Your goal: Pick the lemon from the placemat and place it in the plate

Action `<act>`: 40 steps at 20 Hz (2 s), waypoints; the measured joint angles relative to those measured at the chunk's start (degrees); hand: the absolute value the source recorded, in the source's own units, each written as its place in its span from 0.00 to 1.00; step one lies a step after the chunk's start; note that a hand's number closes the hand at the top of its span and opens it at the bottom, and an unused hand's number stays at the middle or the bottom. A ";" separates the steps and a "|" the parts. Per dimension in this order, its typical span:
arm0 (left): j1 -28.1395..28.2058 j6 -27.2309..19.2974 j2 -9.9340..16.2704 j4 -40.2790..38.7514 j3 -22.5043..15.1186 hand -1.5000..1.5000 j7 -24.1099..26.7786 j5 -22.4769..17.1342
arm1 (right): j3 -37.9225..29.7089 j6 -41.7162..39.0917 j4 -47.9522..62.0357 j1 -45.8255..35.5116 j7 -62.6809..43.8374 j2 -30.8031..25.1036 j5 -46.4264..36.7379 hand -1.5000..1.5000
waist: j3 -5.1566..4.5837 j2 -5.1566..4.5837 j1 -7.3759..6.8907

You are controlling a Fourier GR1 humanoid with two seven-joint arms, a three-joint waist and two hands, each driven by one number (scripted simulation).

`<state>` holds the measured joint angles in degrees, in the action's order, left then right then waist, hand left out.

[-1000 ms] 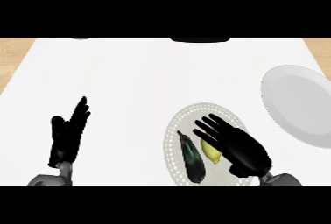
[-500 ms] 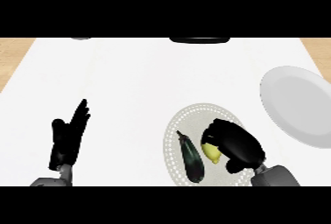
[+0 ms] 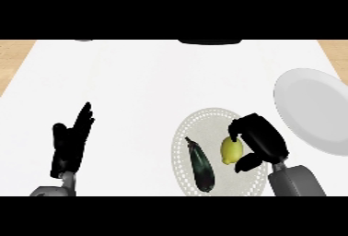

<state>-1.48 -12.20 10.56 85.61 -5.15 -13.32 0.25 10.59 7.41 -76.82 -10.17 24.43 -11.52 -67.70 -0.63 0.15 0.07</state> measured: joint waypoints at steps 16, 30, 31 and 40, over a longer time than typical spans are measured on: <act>0.81 0.13 -0.63 -0.58 -0.23 0.50 0.84 0.85 | -22.29 -0.19 3.55 -19.67 -42.27 3.48 -0.32 1.00 | 0.58 -0.10 -0.34; 1.14 0.84 -2.11 -0.21 0.07 0.50 0.99 1.97 | -31.95 3.45 7.04 -23.24 -49.00 -5.93 2.42 1.00 | 0.62 -0.18 -0.39; 1.47 0.99 -2.00 0.68 0.10 0.50 0.38 2.04 | -32.26 3.89 8.59 -23.61 -48.92 -6.57 2.74 1.00 | 0.64 -0.19 -0.41; -0.43 1.70 -2.09 0.03 1.54 0.50 -0.61 2.25 | -36.96 6.24 28.20 -27.00 -41.18 -15.39 7.49 1.00 | 0.66 -0.40 -0.75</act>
<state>-1.91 -10.50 8.47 85.63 -3.61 -13.93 2.50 -26.38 13.64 -48.63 -37.18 -16.74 -26.91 -60.21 0.04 -0.25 -0.69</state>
